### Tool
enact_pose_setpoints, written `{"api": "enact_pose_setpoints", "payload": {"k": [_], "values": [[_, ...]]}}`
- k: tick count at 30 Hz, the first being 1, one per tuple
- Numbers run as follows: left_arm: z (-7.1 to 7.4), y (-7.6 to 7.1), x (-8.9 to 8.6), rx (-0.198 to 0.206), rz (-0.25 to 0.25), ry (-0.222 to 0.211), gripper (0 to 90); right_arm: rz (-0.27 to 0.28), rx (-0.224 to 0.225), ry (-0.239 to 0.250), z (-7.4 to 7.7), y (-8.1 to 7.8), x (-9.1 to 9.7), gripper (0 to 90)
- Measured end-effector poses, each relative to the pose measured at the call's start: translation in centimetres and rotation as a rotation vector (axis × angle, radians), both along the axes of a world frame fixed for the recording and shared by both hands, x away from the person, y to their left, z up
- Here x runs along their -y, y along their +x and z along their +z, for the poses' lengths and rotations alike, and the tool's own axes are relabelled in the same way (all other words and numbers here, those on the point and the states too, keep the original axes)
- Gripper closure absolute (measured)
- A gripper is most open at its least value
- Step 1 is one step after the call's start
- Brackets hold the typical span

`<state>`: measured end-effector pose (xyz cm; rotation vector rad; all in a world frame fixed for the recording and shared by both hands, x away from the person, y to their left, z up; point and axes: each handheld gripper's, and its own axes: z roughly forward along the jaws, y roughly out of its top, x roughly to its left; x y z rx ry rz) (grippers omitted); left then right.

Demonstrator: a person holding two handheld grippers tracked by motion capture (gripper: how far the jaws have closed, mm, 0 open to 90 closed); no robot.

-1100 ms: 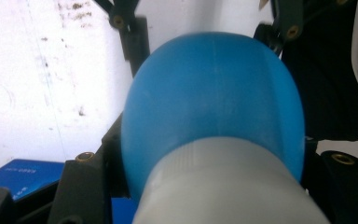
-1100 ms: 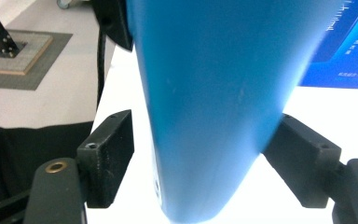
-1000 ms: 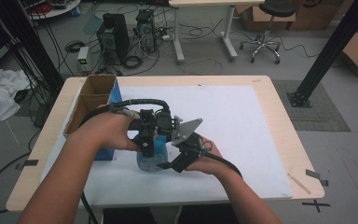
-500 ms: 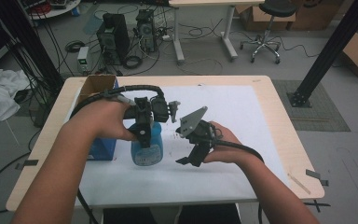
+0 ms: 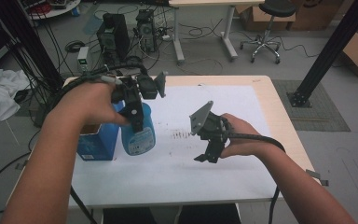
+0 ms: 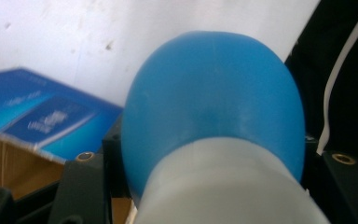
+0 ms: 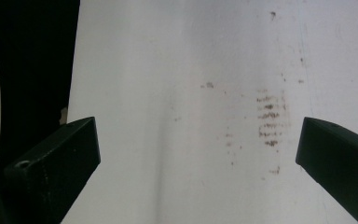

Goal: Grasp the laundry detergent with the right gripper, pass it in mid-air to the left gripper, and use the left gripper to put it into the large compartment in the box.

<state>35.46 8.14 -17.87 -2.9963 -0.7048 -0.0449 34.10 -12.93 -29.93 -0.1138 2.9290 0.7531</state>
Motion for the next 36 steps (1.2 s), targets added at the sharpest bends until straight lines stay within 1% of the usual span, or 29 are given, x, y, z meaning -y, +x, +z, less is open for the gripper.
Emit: {"api": "enact_pose_setpoints", "payload": {"k": [3,4,6,10,11,12,13,15,16,20,21,24,25,27,30,31,32,34,36], "values": [[1.1,0.3,-0.7,0.010,0.089,-0.018,38.6,-0.013,-0.004,-0.038,0.2,-0.1,0.7,0.0],[1.7,0.5,-1.1,0.010,0.125,-0.028,38.6,-0.012,-0.004,-0.046,0.2,0.0,0.9,0.0],[2.7,0.6,-1.7,0.018,0.182,-0.044,38.6,-0.015,-0.006,-0.066,0.3,-0.1,1.3,0.0],[4.4,1.0,-2.8,0.034,0.269,-0.071,38.6,-0.018,-0.006,-0.104,0.4,-0.2,1.8,0.0],[4.7,1.0,-2.9,0.037,0.281,-0.072,38.6,-0.017,-0.003,-0.117,0.5,-0.2,2.0,0.0],[5.0,1.1,-3.2,0.041,0.304,-0.070,38.6,-0.016,-0.004,-0.124,0.5,-0.2,2.1,0.0],[5.3,1.2,-3.3,0.041,0.313,-0.065,38.6,-0.012,-0.007,-0.137,0.5,-0.1,2.2,0.0],[5.7,1.4,-3.7,0.040,0.345,-0.059,38.6,-0.009,-0.008,-0.165,0.7,-0.1,2.3,0.0],[5.9,1.6,-3.9,0.041,0.373,-0.060,38.6,-0.007,-0.012,-0.178,0.7,-0.1,2.4,0.0],[6.5,2.0,-4.8,0.052,0.450,-0.058,38.5,0.020,-0.026,-0.247,0.7,-0.2,2.2,0.0],[6.7,2.2,-5.1,0.051,0.461,-0.052,38.5,0.029,-0.027,-0.263,0.7,-0.2,2.2,0.0],[7.2,2.5,-6.1,0.057,0.528,-0.066,38.5,0.047,-0.037,-0.301,0.6,-0.2,2.1,0.0],[7.3,2.6,-6.4,0.063,0.555,-0.078,38.5,0.052,-0.037,-0.314,0.6,-0.2,2.1,0.0],[7.6,2.8,-7.2,0.066,0.617,-0.083,38.5,0.056,-0.043,-0.326,0.6,-0.1,2.2,0.0],[8.1,3.0,-8.2,0.076,0.680,-0.089,38.6,0.063,-0.047,-0.349,0.5,0.0,2.4,0.0],[8.2,3.1,-8.4,0.079,0.694,-0.088,38.5,0.063,-0.046,-0.359,0.5,0.1,2.5,0.0],[8.4,3.1,-8.7,0.093,0.700,-0.091,38.6,0.064,-0.047,-0.361,0.4,0.1,2.5,0.0],[8.7,3.3,-9.5,0.103,0.761,-0.093,38.6,0.067,-0.047,-0.370,0.5,0.2,2.7,0.0],[8.8,3.5,-10.1,0.114,0.807,-0.091,38.6,0.065,-0.045,-0.369,0.6,0.3,2.9,0.0]]}}
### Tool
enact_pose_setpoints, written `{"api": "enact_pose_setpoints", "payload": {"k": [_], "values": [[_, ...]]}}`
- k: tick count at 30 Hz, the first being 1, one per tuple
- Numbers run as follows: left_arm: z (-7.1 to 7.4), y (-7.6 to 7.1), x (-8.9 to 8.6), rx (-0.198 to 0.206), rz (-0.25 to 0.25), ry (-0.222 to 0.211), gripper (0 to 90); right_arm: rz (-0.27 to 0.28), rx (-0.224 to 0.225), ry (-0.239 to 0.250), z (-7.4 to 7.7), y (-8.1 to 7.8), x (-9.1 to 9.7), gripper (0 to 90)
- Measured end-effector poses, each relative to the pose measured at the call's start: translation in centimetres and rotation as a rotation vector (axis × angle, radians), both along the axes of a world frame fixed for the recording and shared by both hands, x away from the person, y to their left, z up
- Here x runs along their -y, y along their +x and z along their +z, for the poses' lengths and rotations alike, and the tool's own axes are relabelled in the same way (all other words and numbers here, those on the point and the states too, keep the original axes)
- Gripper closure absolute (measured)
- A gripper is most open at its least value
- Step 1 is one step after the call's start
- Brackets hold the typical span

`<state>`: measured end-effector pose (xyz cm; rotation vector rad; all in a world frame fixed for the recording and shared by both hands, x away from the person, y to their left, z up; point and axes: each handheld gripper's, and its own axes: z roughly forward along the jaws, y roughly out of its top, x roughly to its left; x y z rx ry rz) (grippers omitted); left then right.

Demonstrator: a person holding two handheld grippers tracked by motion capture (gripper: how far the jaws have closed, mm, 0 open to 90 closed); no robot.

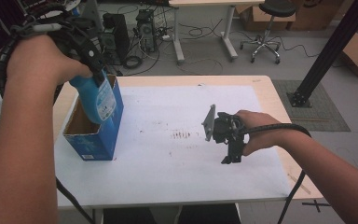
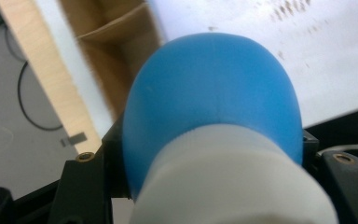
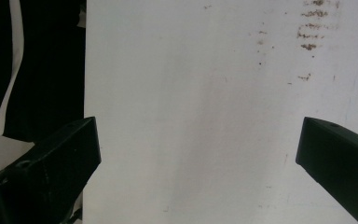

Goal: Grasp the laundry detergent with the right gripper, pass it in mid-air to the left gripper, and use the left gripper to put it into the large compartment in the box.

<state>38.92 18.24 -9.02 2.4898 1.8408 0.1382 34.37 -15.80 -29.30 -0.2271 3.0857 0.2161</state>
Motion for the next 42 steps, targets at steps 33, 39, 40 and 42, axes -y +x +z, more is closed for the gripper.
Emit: {"api": "enact_pose_setpoints", "payload": {"k": [33,39,40,42], "values": [[-4.1,2.5,-5.9,-0.053,0.257,0.004,38.5,0.006,-0.010,-0.047,-0.1,0.0,0.1,0.0],[-6.0,2.8,-6.3,-0.067,0.258,-0.006,38.5,0.001,-0.011,-0.052,-0.1,0.0,0.2,0.0],[-6.5,2.9,-6.4,-0.072,0.258,-0.009,38.5,0.001,-0.011,-0.052,-0.1,0.0,0.2,0.0],[-7.2,3.0,-6.4,-0.076,0.258,-0.012,38.5,0.003,-0.012,-0.052,-0.2,0.0,0.2,0.0]]}}
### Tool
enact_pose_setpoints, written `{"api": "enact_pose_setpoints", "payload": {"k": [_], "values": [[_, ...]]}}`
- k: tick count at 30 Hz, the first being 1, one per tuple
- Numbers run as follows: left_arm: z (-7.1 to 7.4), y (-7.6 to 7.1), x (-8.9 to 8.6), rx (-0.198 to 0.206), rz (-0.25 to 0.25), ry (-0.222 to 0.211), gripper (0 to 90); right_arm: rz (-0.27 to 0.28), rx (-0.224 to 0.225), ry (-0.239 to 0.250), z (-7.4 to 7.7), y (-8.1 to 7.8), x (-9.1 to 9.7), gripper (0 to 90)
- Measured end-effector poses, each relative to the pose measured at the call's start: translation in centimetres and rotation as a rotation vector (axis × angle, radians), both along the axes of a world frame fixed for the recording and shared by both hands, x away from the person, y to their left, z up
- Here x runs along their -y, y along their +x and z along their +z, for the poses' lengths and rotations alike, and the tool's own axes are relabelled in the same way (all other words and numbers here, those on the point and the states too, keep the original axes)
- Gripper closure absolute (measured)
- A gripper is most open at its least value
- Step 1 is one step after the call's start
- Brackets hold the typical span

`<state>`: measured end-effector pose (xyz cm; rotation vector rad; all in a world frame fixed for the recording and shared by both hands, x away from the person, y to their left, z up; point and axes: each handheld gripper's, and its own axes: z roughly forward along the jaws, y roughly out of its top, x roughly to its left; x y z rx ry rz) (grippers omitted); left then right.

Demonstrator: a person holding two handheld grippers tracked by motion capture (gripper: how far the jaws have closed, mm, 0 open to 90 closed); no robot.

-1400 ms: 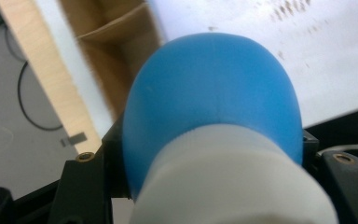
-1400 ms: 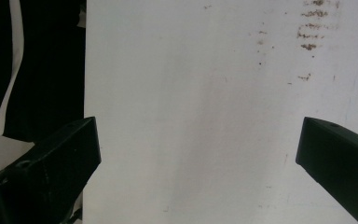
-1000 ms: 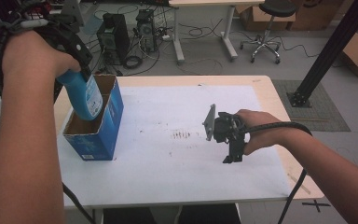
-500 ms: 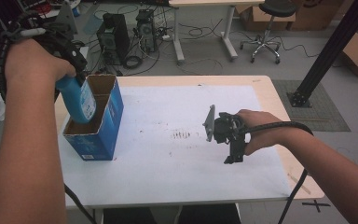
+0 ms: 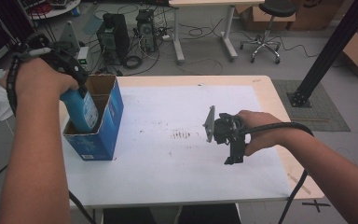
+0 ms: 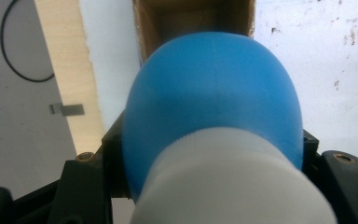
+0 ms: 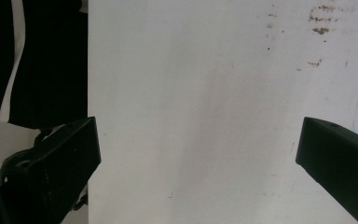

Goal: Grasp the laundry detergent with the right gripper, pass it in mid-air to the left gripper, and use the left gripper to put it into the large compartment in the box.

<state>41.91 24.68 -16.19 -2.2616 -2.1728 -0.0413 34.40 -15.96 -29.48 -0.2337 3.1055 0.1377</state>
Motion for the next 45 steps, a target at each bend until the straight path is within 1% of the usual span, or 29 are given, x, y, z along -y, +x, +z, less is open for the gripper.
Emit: {"api": "enact_pose_setpoints", "payload": {"k": [2,7,9,12,15,16,21,24,27,28,33,38,39,43,45], "values": [[-0.7,0.1,0.0,-0.007,-0.008,0.000,38.5,-0.002,-0.001,-0.001,0.0,0.0,0.0,0.0],[-2.7,0.4,0.0,-0.017,-0.005,-0.007,38.5,0.003,-0.001,0.000,-0.1,0.0,-0.1,0.0],[-3.2,0.5,-0.1,-0.020,-0.007,-0.007,38.5,-0.002,-0.003,0.000,-0.2,0.0,-0.1,0.0],[-4.5,0.8,0.0,-0.030,-0.009,-0.007,38.5,0.001,-0.007,0.001,-0.4,0.0,-0.2,0.0],[-5.7,1.0,0.1,-0.037,-0.012,-0.002,38.5,0.003,-0.011,0.002,-0.6,0.1,-0.2,0.0],[-6.3,1.2,0.1,-0.040,-0.011,0.000,38.5,0.000,-0.013,0.000,-0.7,0.1,-0.2,0.0],[-8.0,1.5,0.1,-0.039,-0.009,0.002,38.5,-0.002,-0.018,-0.005,-1.0,0.2,-0.1,0.0],[-9.0,1.7,0.0,-0.043,-0.010,0.011,38.5,-0.003,-0.018,-0.003,-1.0,0.2,0.0,0.0],[-9.6,1.8,0.1,-0.051,-0.013,0.016,38.5,-0.005,-0.019,-0.004,-1.0,0.3,0.0,0.0],[-9.9,1.8,0.1,-0.052,-0.007,0.012,38.4,-0.006,-0.019,-0.005,-1.0,0.3,0.0,0.0],[-11.2,2.0,0.0,-0.065,-0.014,0.012,38.5,-0.005,-0.024,-0.003,-1.3,0.3,0.2,0.0],[-12.0,2.1,0.2,-0.068,-0.016,0.028,38.4,-0.012,-0.029,-0.004,-1.5,0.3,0.3,0.0],[-12.2,2.1,0.2,-0.063,-0.018,0.029,38.5,-0.012,-0.029,-0.004,-1.5,0.3,0.3,0.0],[-12.8,2.2,0.2,-0.067,-0.017,0.024,38.5,-0.012,-0.027,0.000,-1.4,0.3,0.3,0.0],[-12.8,2.1,0.2,-0.049,-0.017,0.024,38.5,-0.012,-0.027,0.004,-1.4,0.3,0.3,0.0]]}}
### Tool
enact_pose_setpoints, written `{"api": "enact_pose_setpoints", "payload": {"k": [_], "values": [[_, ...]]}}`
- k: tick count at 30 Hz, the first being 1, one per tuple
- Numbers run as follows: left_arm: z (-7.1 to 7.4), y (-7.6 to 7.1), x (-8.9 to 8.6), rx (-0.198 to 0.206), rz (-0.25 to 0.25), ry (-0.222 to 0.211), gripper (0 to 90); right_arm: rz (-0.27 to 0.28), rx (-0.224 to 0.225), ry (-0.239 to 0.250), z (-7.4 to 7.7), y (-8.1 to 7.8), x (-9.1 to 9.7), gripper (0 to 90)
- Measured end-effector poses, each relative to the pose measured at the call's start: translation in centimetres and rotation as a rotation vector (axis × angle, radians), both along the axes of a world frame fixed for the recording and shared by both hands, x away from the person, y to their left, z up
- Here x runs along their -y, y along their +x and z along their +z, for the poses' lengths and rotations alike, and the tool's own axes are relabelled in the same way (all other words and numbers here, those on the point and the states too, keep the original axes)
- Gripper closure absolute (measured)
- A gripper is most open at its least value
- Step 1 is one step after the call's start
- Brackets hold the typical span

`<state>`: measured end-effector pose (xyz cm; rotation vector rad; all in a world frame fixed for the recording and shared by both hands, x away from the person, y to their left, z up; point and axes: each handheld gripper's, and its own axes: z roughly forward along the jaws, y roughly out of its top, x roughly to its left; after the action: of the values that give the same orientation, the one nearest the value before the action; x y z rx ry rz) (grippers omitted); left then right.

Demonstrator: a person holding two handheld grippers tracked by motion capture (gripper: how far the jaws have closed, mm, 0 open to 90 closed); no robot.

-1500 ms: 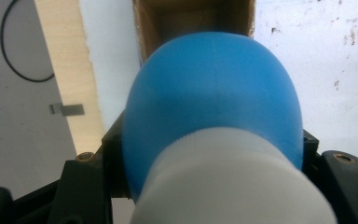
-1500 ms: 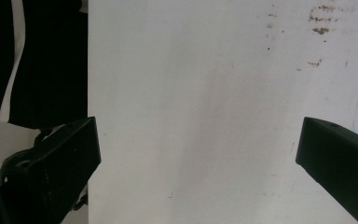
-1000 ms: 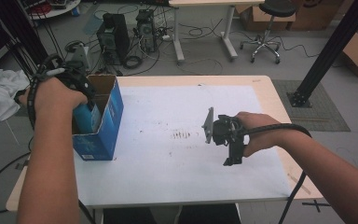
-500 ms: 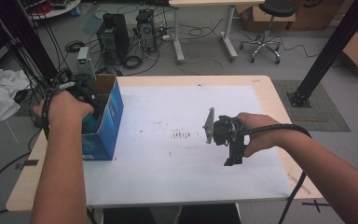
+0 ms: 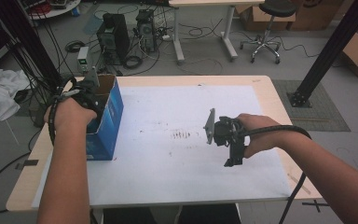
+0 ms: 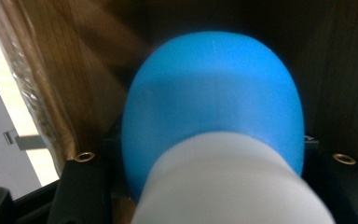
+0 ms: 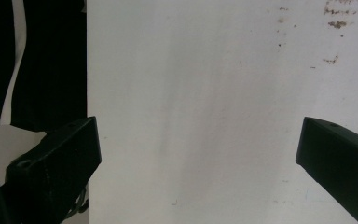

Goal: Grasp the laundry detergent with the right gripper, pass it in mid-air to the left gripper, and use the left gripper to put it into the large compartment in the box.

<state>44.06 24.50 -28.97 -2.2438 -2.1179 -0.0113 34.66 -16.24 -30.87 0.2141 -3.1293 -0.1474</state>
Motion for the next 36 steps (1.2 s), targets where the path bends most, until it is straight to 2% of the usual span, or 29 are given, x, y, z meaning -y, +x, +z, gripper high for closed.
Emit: {"api": "enact_pose_setpoints", "payload": {"k": [10,13,19,23,25,36], "values": [[-0.1,-0.1,-0.1,-0.010,0.006,-0.010,38.3,0.000,0.003,0.000,-0.1,0.0,0.0,0.0],[-0.1,-0.1,0.0,-0.024,0.004,-0.008,38.4,-0.002,0.004,0.001,-0.1,0.0,0.0,0.0],[-0.2,-0.2,0.2,-0.016,-0.005,-0.012,38.0,0.003,0.008,0.004,-0.1,0.0,0.0,0.0],[-0.2,-0.3,0.1,-0.020,-0.001,-0.002,31.1,-0.002,0.008,0.006,-0.1,-0.1,0.1,0.0],[-0.1,-0.4,0.1,-0.024,-0.007,0.003,31.3,-0.002,0.009,0.007,-0.1,-0.1,0.1,0.0],[1.7,-0.8,0.1,0.012,-0.021,0.002,31.6,0.004,0.012,0.014,-0.1,-0.2,-0.1,0.0]]}}
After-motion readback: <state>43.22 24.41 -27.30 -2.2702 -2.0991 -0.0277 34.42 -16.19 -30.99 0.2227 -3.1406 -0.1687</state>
